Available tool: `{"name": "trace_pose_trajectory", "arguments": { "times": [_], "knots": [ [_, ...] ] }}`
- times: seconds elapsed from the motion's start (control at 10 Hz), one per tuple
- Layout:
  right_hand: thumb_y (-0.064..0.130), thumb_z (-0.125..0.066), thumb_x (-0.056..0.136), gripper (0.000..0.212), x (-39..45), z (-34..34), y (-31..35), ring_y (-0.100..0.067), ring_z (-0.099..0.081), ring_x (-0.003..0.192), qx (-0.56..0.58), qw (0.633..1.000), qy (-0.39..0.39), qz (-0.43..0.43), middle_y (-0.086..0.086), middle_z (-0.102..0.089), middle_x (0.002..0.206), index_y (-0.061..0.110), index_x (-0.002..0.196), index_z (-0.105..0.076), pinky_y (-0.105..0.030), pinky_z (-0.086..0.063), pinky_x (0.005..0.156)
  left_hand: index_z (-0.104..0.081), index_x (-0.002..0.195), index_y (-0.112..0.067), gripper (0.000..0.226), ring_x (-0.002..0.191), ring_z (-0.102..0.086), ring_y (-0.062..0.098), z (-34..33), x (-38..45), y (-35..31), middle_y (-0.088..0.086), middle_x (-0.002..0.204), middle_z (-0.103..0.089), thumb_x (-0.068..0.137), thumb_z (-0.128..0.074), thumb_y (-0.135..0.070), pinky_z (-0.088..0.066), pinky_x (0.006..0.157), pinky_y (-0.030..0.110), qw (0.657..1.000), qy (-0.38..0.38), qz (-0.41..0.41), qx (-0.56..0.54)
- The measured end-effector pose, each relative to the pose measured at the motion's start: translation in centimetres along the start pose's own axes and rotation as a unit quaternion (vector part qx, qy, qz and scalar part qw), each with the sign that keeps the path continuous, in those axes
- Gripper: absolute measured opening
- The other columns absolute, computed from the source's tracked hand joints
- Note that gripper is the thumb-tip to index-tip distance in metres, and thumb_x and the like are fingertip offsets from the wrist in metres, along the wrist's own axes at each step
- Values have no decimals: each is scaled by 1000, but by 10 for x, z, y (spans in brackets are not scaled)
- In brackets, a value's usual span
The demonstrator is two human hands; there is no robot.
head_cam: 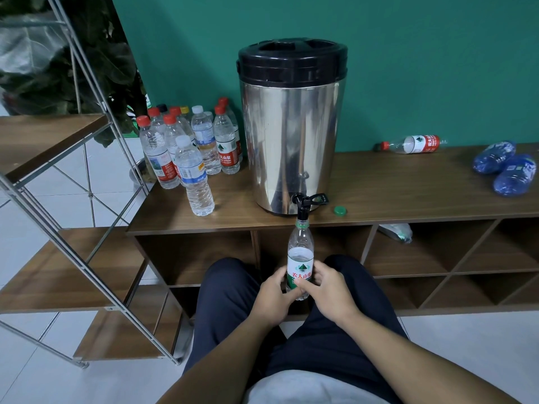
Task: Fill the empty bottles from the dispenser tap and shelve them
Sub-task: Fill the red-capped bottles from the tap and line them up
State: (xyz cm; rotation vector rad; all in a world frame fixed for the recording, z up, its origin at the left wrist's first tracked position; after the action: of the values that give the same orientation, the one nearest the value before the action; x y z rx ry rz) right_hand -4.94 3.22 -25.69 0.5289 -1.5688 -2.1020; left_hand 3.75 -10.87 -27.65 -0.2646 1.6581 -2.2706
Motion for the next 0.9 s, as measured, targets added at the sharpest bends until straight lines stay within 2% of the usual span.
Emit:
{"name": "trace_pose_trajectory", "arguments": {
  "times": [0.3, 0.9],
  "knots": [
    [17, -88, 93, 41, 1, 1, -2, -8, -80, 105, -9, 1000, 0, 4, 12, -83, 114, 28, 130, -74, -41, -68, 88, -70, 141, -37, 42, 120, -74, 6, 0, -1, -1, -17, 128, -79, 101, -83, -28, -60, 109, 41, 1000, -2, 0, 4],
    [16, -86, 93, 37, 3, 1, -4, -10, -81, 101, -21, 1000, -4, 4, 10, -83, 110, 27, 127, -75, -42, -69, 84, -70, 137, -41, 42, 118, -76, 10, -1, 1, 2, -17, 126, -80, 97, -84, -35, -60, 108, 48, 1000, 0, 2, 12]
  ]
}}
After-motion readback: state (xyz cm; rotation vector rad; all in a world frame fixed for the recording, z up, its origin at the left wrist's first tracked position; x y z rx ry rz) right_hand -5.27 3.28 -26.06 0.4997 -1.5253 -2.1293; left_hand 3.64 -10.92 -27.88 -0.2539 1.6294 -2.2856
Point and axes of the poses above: each hand's wrist, its own x-axis towards the middle knuckle, its own z-axis out of the back of the hand, y = z × x, the point moved 6 cm from there along x, towards the middle knuckle
